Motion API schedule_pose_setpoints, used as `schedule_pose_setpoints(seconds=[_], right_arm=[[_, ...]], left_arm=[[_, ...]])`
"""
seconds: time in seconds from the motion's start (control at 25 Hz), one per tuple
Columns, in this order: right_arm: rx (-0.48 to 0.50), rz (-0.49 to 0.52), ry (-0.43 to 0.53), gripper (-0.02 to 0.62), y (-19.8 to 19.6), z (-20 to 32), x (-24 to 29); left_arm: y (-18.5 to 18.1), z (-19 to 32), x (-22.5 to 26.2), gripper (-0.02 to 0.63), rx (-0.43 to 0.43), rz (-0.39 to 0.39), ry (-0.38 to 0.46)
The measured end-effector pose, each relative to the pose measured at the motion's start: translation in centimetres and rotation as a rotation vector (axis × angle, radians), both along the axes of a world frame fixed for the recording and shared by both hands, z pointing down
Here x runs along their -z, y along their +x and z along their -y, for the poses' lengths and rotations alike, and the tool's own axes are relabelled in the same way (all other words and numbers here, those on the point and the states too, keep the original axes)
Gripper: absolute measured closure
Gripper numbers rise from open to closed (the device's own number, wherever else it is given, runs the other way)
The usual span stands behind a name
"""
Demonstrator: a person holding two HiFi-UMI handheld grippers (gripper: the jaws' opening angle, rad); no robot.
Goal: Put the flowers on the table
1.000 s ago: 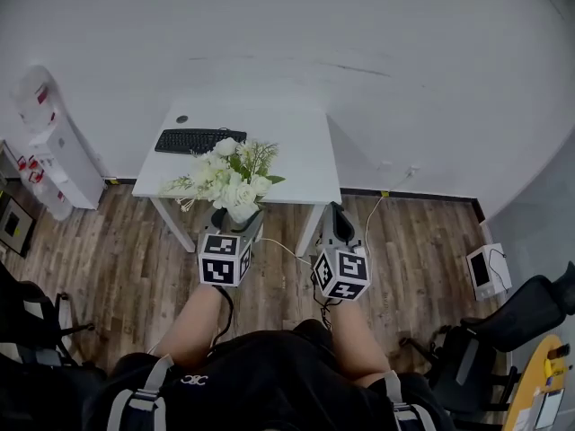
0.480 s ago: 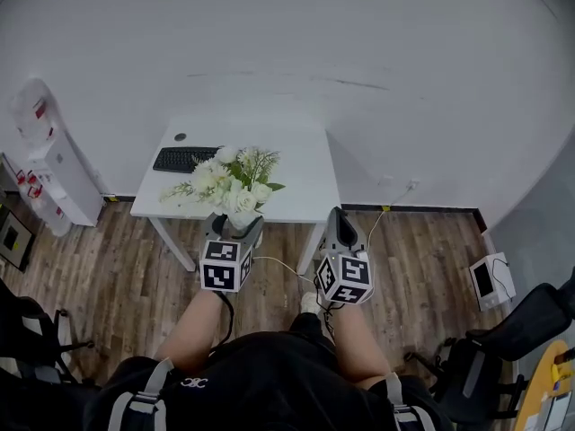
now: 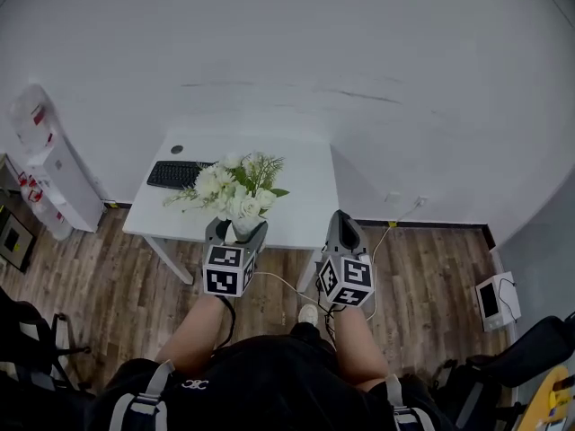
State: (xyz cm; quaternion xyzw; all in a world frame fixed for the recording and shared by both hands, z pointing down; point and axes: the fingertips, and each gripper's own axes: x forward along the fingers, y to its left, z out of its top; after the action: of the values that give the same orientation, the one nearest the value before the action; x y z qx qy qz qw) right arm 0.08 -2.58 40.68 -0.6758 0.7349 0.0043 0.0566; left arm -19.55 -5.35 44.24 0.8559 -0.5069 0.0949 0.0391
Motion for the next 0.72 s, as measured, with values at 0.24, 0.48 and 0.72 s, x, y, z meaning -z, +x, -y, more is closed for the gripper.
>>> schedule_pose_setpoints(seconds=[0.24,0.48,0.72], right_arm=[[0.031,0.017,-0.028,0.591,4.7,7.0,-0.2],[0.104,0.014,-0.064,0.591,9.3,14.2,-0.8],[0.155,0.030,-0.084,0.591,14.1,20.4,-1.1]], left_arm=[[5.4,6.7,-0.2,0.264,0.012,-0.005,-0.038],[12.2,13.6,0.6,0.264,0.029,-0.016,-0.047],[17.2,19.4,1.2,0.262,0.080,-0.006,-0.029]])
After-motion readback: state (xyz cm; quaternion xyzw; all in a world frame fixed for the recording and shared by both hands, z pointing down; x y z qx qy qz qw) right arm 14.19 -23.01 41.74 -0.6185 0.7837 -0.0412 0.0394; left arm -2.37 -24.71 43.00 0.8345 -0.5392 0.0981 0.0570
